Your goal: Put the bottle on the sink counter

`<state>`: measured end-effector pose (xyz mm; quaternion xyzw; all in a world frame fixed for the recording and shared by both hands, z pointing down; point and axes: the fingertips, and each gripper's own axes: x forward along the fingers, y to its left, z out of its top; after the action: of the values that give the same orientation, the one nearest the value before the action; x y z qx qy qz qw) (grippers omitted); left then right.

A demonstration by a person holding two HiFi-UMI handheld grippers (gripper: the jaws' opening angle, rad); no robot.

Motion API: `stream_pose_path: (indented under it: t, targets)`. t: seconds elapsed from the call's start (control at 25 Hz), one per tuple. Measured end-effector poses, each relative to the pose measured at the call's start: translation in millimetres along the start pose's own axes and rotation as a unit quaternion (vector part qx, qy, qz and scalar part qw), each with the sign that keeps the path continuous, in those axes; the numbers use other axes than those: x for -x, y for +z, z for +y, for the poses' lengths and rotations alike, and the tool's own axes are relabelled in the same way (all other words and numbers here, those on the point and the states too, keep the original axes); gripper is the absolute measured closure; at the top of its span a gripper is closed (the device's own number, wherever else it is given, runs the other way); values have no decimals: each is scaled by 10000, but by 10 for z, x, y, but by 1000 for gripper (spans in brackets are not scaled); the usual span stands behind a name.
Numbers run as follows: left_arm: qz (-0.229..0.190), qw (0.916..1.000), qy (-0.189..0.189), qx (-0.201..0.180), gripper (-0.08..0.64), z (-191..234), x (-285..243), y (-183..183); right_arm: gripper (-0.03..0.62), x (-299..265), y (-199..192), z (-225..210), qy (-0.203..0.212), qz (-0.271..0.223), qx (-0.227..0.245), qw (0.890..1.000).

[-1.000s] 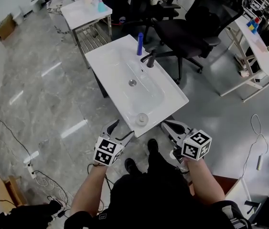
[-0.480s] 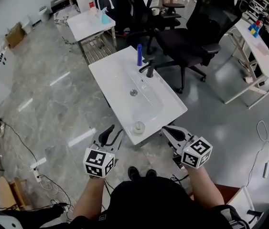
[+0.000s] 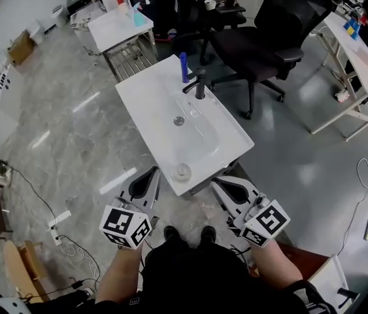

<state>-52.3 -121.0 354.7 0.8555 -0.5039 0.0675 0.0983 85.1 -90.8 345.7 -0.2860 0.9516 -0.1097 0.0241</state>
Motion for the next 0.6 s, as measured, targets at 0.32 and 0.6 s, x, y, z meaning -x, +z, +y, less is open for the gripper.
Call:
stream_pose_path:
  t: [0.32, 0.6]
  targets:
    - [-179, 9982, 144, -561, 554, 442, 237, 236, 578, -22, 328, -121, -1005, -306, 52, 9945]
    - [-177, 9977, 306, -571, 554, 822, 435, 333, 580, -337, 405, 15, -1026, -256, 152, 9943]
